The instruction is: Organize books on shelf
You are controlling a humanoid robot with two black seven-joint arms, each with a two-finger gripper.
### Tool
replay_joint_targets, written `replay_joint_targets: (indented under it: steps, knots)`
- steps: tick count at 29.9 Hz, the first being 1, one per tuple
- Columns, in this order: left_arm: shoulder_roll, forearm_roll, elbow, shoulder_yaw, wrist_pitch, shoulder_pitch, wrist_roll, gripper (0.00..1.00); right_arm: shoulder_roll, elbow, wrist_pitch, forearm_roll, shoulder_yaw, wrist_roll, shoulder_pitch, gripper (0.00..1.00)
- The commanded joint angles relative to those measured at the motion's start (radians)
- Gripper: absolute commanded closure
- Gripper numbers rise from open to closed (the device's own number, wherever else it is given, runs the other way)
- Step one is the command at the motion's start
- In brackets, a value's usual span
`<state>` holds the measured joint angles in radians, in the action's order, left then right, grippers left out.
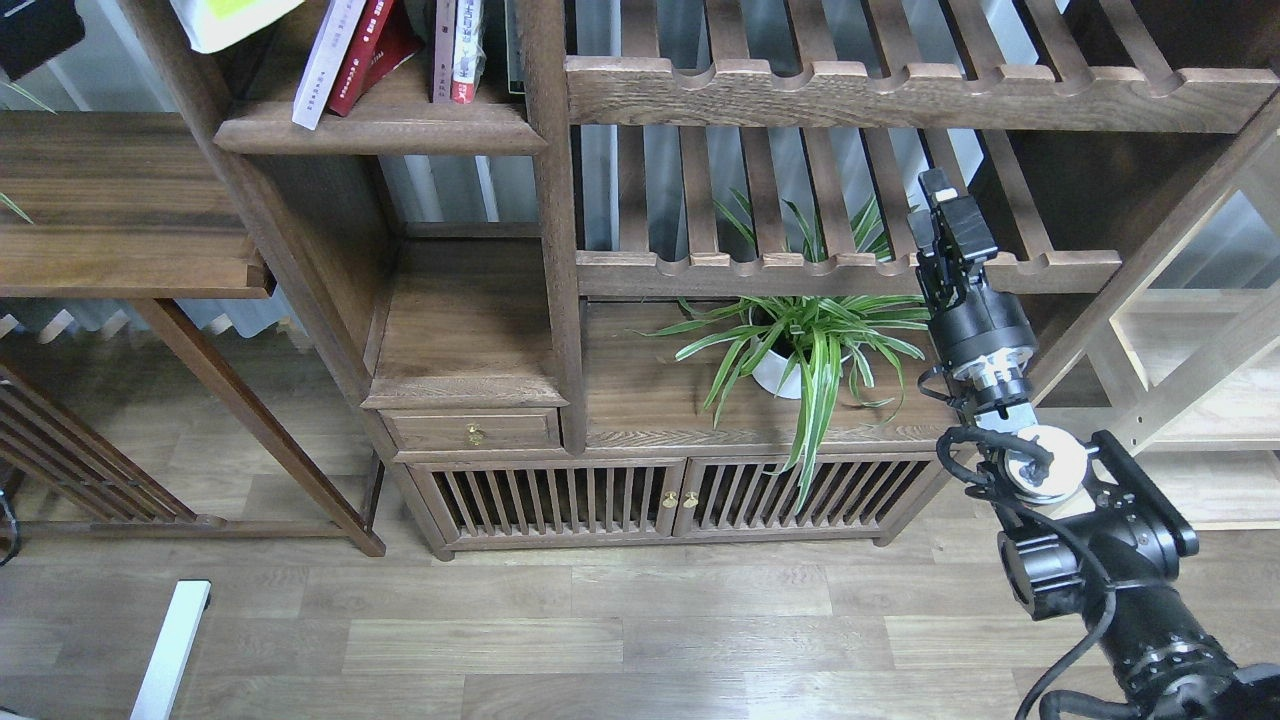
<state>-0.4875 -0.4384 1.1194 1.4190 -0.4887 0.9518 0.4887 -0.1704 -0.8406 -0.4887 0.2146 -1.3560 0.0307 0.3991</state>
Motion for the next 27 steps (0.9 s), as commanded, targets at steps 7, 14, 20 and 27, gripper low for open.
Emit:
replay_joint_targets:
  steps: [7, 14, 20, 27]
  knots:
    - [-0.002, -0.039, -0.003, 0.011, 0.000, -0.002, 0.000, 1.00, 0.005, 0.000, 0.000, 0.000, 0.003, 0.000, 0.001, 0.24]
    - [0.003, -0.039, -0.024, 0.014, 0.000, -0.011, 0.000, 1.00, 0.005, 0.000, 0.000, 0.002, 0.001, 0.000, 0.001, 0.24]
    - [0.027, -0.054, -0.038, 0.012, 0.000, -0.013, 0.000, 1.00, 0.005, -0.002, 0.000, 0.002, 0.001, 0.000, 0.001, 0.24]
    - [0.044, -0.166, -0.043, 0.006, 0.000, -0.011, 0.000, 1.00, 0.005, -0.002, 0.000, 0.002, 0.000, 0.000, 0.003, 0.24]
